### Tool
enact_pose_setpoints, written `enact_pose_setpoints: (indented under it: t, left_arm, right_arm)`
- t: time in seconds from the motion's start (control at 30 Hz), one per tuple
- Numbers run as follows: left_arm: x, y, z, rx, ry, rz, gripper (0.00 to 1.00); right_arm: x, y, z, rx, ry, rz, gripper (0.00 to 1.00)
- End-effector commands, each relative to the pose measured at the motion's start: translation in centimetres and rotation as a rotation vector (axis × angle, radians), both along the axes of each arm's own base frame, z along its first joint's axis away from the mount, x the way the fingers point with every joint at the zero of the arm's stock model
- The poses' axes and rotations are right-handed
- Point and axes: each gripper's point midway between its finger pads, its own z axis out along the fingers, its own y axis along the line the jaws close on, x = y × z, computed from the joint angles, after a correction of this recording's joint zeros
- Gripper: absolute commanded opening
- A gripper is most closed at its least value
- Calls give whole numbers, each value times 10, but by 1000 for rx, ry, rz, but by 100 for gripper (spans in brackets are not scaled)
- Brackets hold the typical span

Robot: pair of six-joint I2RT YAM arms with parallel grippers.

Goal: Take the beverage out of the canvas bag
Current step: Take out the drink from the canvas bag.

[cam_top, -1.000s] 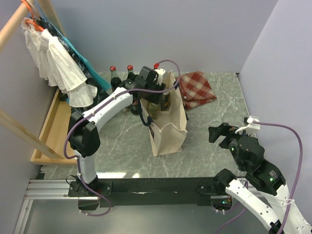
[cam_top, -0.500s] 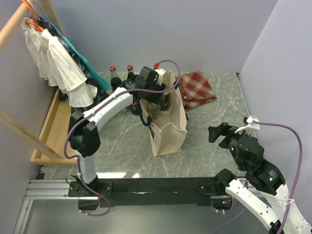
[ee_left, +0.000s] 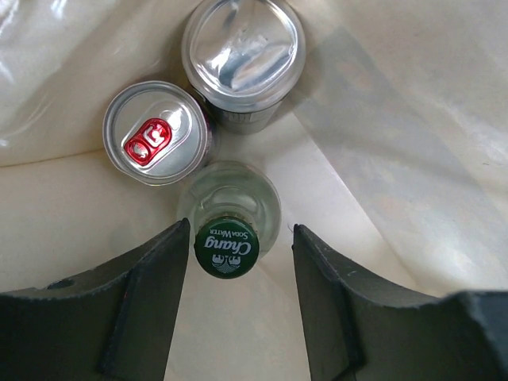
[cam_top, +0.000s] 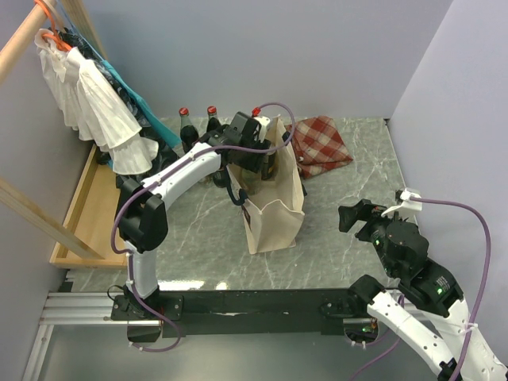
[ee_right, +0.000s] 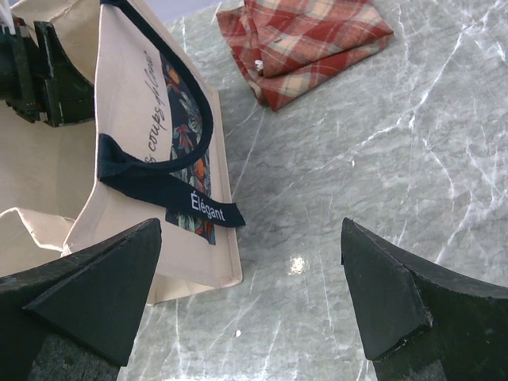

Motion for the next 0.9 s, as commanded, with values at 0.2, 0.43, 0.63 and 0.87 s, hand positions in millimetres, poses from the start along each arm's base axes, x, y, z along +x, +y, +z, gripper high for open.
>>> enact_pose_setpoints:
  t: [0.2, 0.43, 0.63, 0.87]
  left_arm:
    - [6, -1, 13, -13, -38, 21, 48]
    - [5, -2, 17, -18, -42, 13, 27]
    - [6, -3, 23, -28, -48, 10, 1]
    - [5, -5, 46, -56, -77, -1, 1]
  right_arm:
    - [6, 2, 5, 7, -23, -11, 100]
    - [6, 1, 5, 8, -24, -15, 100]
    - [6, 1, 4, 5, -21, -15, 100]
    - [6, 2, 4, 5, -22, -11, 100]
